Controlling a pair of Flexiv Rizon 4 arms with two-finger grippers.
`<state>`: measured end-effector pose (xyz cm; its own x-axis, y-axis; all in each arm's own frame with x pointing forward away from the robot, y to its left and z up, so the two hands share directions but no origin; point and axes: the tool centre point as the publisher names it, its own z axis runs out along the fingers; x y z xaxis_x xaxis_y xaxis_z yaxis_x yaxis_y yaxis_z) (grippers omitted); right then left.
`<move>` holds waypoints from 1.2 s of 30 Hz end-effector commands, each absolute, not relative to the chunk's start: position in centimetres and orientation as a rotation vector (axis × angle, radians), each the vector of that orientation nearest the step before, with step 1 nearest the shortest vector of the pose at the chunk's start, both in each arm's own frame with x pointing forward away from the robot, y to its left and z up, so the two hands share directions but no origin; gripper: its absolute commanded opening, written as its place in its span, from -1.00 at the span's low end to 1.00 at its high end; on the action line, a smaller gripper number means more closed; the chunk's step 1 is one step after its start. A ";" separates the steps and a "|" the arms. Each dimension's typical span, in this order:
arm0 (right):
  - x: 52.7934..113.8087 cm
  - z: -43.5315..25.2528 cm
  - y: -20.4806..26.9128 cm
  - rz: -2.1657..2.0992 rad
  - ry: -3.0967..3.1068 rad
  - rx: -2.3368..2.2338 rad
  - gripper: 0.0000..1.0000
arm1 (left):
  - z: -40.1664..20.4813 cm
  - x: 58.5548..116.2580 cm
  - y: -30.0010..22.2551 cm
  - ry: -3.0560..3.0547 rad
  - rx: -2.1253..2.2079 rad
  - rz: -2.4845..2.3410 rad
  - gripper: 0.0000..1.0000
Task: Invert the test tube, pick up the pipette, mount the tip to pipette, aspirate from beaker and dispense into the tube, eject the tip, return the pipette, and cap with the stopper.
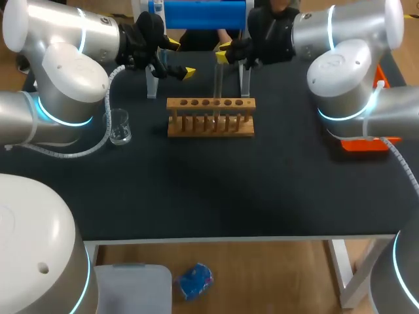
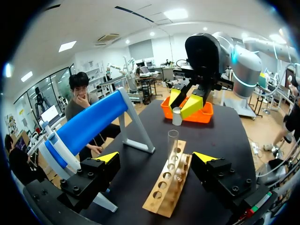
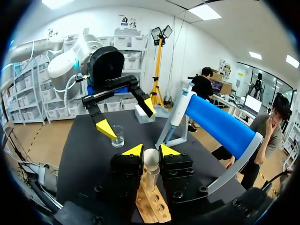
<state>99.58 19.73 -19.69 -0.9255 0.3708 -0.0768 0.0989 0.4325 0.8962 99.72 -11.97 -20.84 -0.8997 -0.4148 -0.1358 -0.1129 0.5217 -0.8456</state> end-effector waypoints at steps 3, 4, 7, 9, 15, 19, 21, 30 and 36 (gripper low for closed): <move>99.6 -19.6 19.6 1.491 2.429 0.407 -1.00 | -20.8 99.8 -12.0 2.450 -0.440 -1.321 1.00; 99.6 -19.6 19.6 1.491 2.429 0.407 -1.00 | -20.8 99.8 -12.0 2.450 -0.440 -1.321 1.00; 99.6 -19.6 19.6 1.491 2.429 0.407 -1.00 | -20.8 99.8 -12.0 2.450 -0.440 -1.321 1.00; 99.6 -19.6 19.6 1.491 2.429 0.407 -1.00 | -20.8 99.8 -12.0 2.450 -0.440 -1.321 1.00; 99.6 -19.6 19.6 1.491 2.429 0.407 -1.00 | -20.8 99.8 -12.0 2.450 -0.440 -1.321 1.00; 99.6 -19.6 19.6 1.491 2.429 0.407 -1.00 | -20.8 99.8 -12.0 2.450 -0.440 -1.321 1.00; 99.6 -19.6 19.6 1.491 2.429 0.407 -1.00 | -20.8 99.8 -12.0 2.450 -0.440 -1.321 1.00; 99.7 -20.4 19.8 1.481 2.417 0.419 -1.00 | -20.8 99.8 -12.0 2.450 -0.440 -1.321 1.00; 100.0 -20.8 19.9 1.478 2.413 0.398 -1.00 | -20.8 99.8 -12.0 2.450 -0.440 -1.321 1.00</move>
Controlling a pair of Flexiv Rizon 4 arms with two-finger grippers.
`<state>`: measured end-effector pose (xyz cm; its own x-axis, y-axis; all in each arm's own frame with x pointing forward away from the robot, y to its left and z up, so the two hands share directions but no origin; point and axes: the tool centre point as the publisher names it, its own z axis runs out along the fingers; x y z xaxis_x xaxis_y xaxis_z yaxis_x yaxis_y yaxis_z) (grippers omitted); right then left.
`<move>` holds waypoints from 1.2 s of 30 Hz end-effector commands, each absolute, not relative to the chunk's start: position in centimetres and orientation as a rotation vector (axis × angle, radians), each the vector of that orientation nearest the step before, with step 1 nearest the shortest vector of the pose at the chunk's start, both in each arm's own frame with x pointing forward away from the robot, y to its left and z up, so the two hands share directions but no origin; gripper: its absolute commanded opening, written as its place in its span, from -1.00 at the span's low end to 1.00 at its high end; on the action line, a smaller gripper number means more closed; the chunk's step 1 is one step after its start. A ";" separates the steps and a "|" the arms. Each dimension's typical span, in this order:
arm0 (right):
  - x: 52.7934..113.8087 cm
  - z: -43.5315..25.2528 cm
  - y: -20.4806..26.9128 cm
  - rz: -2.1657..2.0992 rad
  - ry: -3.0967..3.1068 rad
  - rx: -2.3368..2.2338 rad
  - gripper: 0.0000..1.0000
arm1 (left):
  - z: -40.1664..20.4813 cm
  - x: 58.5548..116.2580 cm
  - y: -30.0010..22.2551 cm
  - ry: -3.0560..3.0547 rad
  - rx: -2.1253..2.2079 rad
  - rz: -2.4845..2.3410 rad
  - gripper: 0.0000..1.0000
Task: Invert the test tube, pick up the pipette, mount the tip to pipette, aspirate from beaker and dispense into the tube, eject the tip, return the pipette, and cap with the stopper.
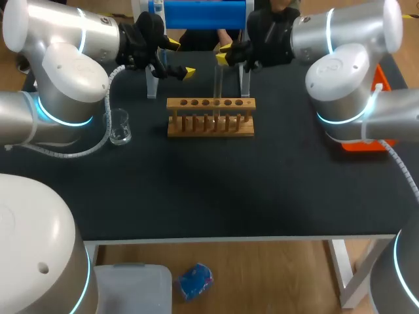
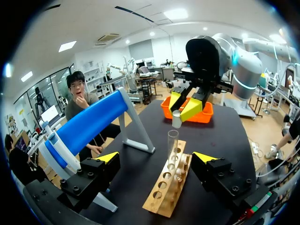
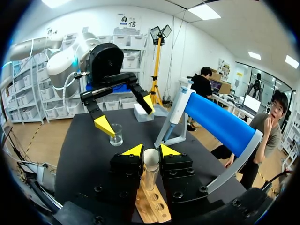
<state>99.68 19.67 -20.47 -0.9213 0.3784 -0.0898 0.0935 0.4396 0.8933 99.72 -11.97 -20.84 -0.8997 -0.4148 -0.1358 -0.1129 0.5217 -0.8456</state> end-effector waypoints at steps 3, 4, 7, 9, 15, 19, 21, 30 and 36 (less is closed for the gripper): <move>100.2 -20.9 19.8 1.480 2.404 0.388 -1.00 | -20.8 99.8 -12.0 2.450 -0.440 -1.321 1.00; 100.2 -20.9 19.8 1.480 2.401 0.381 -1.00 | -20.8 99.8 -12.0 2.450 -0.440 -1.321 1.00; 100.3 -21.0 19.8 1.488 2.397 0.375 -1.00 | -20.8 99.8 -12.0 2.450 -0.440 -1.321 1.00; 100.3 -21.0 19.7 1.496 2.394 0.374 -1.00 | -20.8 99.8 -12.0 2.450 -0.440 -1.321 1.00; 100.2 -21.6 19.5 1.507 2.392 0.377 -1.00 | -20.8 99.8 -12.0 2.450 -0.440 -1.321 1.00; 99.9 -21.9 19.5 1.517 2.391 0.383 -1.00 | -20.8 99.8 -12.0 2.450 -0.440 -1.321 1.00; 99.8 -22.0 19.5 1.519 2.394 0.383 -1.00 | -20.8 99.8 -12.0 2.450 -0.440 -1.321 1.00; 99.9 -22.0 19.7 1.526 2.396 0.377 -1.00 | -20.8 99.8 -12.0 2.450 -0.440 -1.321 1.00; 100.1 -21.1 19.6 1.529 2.373 0.363 -1.00 | -20.8 99.8 -12.0 2.450 -0.440 -1.321 1.00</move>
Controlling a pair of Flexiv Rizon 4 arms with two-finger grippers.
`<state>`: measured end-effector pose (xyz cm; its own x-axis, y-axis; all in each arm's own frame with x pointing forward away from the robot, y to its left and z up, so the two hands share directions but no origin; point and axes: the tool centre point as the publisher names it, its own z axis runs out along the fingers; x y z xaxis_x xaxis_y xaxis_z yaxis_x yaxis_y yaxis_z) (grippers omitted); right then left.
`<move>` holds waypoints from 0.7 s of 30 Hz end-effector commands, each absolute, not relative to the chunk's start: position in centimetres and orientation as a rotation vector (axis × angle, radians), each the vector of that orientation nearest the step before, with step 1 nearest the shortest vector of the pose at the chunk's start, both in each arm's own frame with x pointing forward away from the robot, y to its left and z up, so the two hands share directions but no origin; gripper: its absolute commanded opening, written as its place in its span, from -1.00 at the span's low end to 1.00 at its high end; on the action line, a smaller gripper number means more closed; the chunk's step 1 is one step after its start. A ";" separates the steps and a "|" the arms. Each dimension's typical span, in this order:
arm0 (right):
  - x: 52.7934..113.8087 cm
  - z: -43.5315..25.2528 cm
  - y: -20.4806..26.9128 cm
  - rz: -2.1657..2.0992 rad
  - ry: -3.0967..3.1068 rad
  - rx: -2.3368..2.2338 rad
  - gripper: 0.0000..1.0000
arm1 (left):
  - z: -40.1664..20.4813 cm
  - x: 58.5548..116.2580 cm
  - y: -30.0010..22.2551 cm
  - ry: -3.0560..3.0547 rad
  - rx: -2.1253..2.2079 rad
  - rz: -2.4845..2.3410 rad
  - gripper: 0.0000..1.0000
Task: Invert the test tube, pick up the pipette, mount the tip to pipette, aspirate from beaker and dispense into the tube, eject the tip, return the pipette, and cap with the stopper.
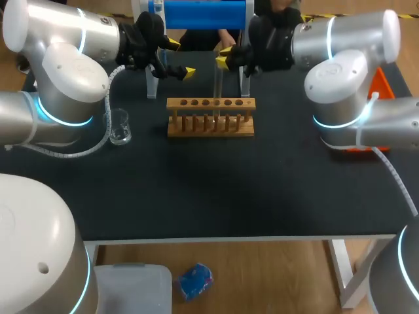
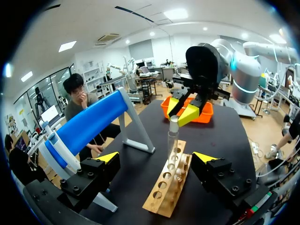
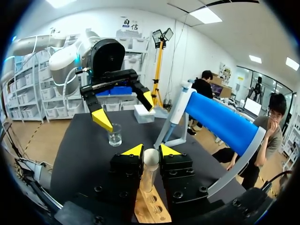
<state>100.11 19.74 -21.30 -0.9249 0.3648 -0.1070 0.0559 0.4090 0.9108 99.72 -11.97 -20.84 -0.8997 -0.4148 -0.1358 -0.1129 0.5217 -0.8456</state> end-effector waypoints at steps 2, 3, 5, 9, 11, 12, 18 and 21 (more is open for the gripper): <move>100.2 -21.0 19.6 1.530 2.371 0.362 -1.00 | -20.8 99.8 -12.0 2.450 -0.440 -1.321 1.00; 100.1 -20.9 19.7 1.531 2.370 0.360 -1.00 | -20.8 99.8 -12.0 2.450 -0.440 -1.321 1.00; 100.1 -20.9 19.7 1.531 2.370 0.356 -1.00 | -20.8 99.8 -12.0 2.450 -0.440 -1.321 1.00; 100.1 -21.2 19.9 1.528 2.375 0.352 -1.00 | -20.8 99.8 -12.0 2.450 -0.440 -1.321 1.00; 100.1 -21.2 20.0 1.527 2.377 0.351 -1.00 | -20.8 99.8 -12.0 2.450 -0.440 -1.321 1.00; 100.1 -21.2 20.0 1.527 2.378 0.349 -1.00 | -20.8 99.8 -12.0 2.450 -0.440 -1.321 1.00; 100.4 -21.5 20.0 1.523 2.386 0.349 -1.00 | -20.8 99.8 -12.0 2.450 -0.440 -1.321 1.00; 100.4 -21.6 20.0 1.522 2.391 0.351 -1.00 | -20.8 99.8 -12.0 2.450 -0.440 -1.321 1.00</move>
<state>100.21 19.97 -21.53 -0.9286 0.3548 -0.1091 0.0504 0.4118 0.9099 99.72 -11.97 -20.84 -0.8997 -0.4148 -0.1358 -0.1129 0.5217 -0.8456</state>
